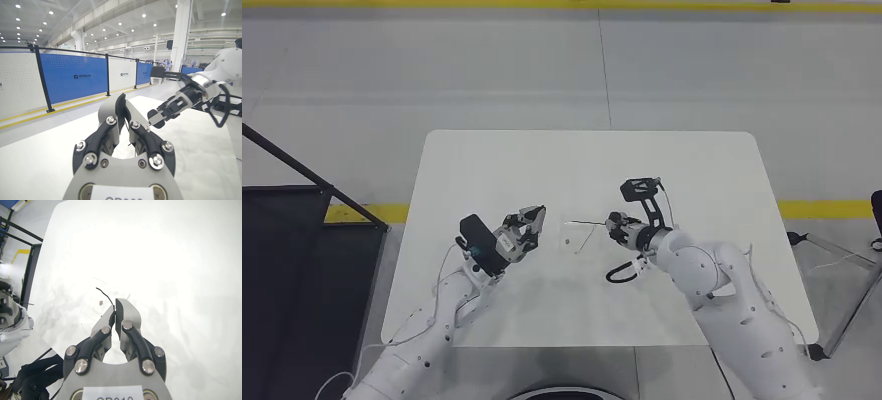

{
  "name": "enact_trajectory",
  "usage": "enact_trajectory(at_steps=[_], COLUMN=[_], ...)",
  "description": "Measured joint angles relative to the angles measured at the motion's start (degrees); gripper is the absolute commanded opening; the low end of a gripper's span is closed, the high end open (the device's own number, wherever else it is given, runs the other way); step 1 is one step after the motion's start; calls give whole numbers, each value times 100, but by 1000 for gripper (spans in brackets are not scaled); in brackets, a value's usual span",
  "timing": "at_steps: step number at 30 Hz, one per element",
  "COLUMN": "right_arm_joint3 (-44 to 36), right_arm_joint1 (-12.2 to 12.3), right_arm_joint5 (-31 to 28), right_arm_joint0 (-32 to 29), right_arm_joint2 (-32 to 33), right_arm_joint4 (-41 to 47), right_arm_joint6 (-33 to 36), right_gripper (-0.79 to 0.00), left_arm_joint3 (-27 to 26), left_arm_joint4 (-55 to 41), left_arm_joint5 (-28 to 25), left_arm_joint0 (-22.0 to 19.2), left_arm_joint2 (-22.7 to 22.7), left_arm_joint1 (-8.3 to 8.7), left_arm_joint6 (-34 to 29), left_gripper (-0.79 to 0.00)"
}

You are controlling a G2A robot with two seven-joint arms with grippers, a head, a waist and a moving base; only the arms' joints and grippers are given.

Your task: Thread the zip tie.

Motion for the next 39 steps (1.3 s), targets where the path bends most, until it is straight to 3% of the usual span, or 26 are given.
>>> enact_trajectory(at_steps=[12, 28, 39], right_arm_joint3=[-1397, -1372, -1157], right_arm_joint1=[190, 177, 151], right_arm_joint5=[-379, -406, -459], right_arm_joint0=[-1466, -1461, -1226], right_arm_joint2=[888, 814, 1080], right_arm_joint4=[74, 166, 1764], right_arm_joint6=[-200, -259, 115], right_gripper=[-785, -785, -785], left_arm_joint3=[168, 60, 238], left_arm_joint4=[105, 140, 656], left_arm_joint5=[3, 14, 179], left_arm_joint0=[-73, -5, -25], left_arm_joint2=[47, 33, 19], left_arm_joint1=[-55, -58, -92], left_arm_joint6=[100, -77, 385], left_gripper=[-785, -785, -785])
